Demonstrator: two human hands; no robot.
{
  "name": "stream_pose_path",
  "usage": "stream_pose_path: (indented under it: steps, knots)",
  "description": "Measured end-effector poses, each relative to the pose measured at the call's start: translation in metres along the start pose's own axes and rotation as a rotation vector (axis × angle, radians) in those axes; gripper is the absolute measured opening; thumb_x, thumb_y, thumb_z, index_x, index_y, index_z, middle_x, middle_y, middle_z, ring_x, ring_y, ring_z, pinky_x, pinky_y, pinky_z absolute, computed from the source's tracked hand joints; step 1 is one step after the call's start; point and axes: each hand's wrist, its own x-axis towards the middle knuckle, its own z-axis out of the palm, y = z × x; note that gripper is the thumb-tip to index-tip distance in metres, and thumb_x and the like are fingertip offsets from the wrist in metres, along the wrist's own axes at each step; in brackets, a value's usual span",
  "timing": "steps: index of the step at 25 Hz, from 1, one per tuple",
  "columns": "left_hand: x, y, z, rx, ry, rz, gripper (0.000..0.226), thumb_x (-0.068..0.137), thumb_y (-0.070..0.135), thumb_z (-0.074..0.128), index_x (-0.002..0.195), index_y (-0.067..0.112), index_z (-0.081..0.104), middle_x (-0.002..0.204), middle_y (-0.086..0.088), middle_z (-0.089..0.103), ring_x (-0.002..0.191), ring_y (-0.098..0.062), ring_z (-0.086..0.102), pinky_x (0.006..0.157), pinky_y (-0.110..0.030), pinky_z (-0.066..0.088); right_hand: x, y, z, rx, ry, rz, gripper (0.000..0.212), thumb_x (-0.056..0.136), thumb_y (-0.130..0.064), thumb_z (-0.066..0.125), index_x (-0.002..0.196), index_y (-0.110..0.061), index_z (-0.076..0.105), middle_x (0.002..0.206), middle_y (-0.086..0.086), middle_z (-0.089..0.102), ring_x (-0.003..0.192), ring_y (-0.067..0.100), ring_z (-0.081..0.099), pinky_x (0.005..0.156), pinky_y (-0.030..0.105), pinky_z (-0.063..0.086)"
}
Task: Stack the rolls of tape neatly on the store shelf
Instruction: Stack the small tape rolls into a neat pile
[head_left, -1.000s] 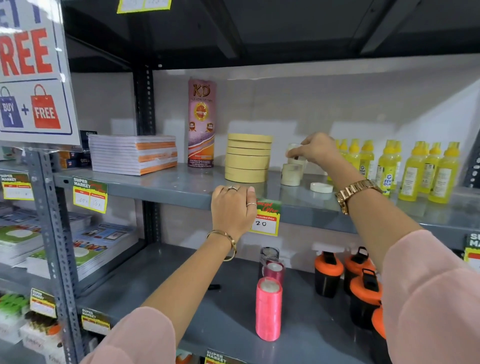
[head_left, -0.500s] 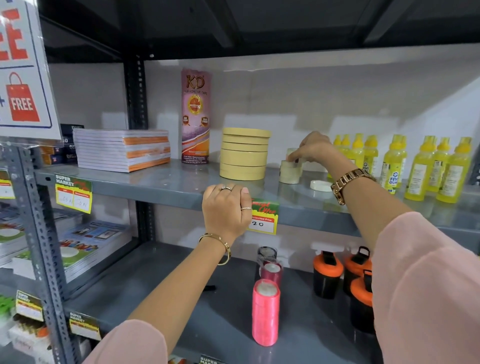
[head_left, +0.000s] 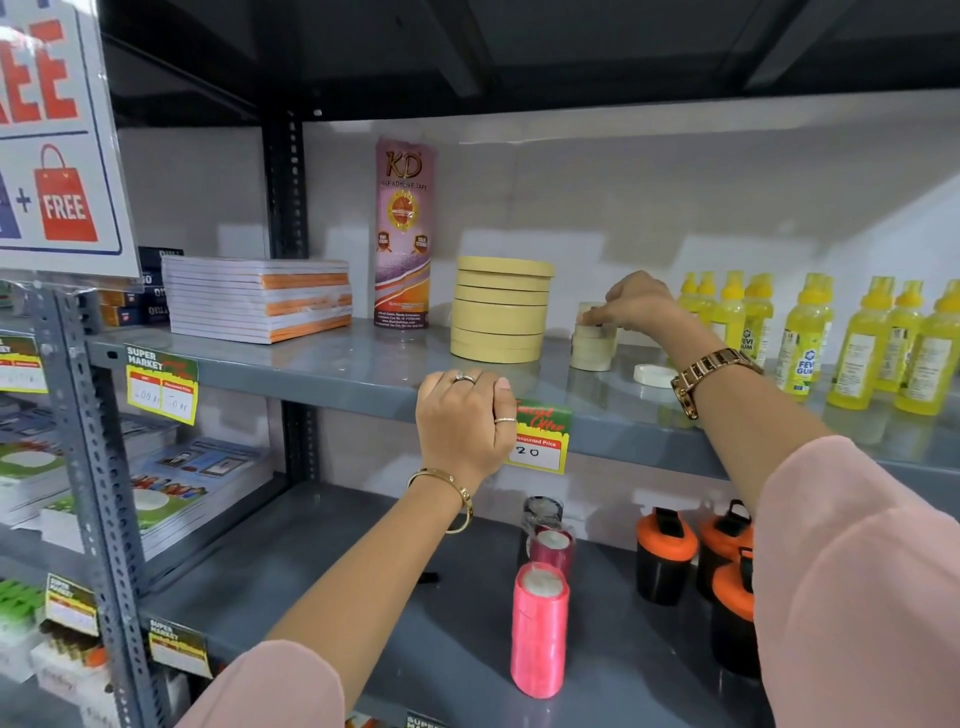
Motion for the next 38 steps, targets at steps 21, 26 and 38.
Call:
stream_pose_path:
  steps: [21,26,38]
  knots:
    - [0.002,0.007,-0.011,-0.018,-0.112,-0.029,0.044,0.087,0.021,0.03,0.057,0.005,0.056,0.049,-0.009,0.055,0.047,-0.026,0.047,0.058,-0.035,0.04,-0.07,0.013,-0.005,-0.33,-0.092,0.062,0.058,0.084,-0.016,0.069,0.131,0.005,0.044,0.137,0.02,0.05,0.128,0.034,0.047,0.102,0.037,0.041]
    - [0.003,0.008,-0.013,-0.028,-0.136,-0.034,0.046,0.088,0.023,0.028,0.057,0.005,0.057,0.049,-0.009,0.055,0.048,-0.026,0.047,0.059,-0.036,0.04,-0.076,0.011,-0.004,-0.294,-0.088,0.055,0.042,0.078,-0.019,0.074,0.108,0.006,0.059,0.12,0.018,0.06,0.112,0.033,0.056,0.075,0.029,0.039]
    - [0.001,0.004,-0.008,-0.026,-0.102,-0.024,0.043,0.087,0.022,0.031,0.056,0.005,0.056,0.048,-0.008,0.053,0.047,-0.025,0.046,0.058,-0.034,0.038,-0.051,-0.015,-0.029,-0.034,0.246,-0.028,0.048,0.076,-0.028,0.075,0.103,0.012,0.067,0.112,0.025,0.068,0.107,0.035,0.062,0.09,0.039,0.053]
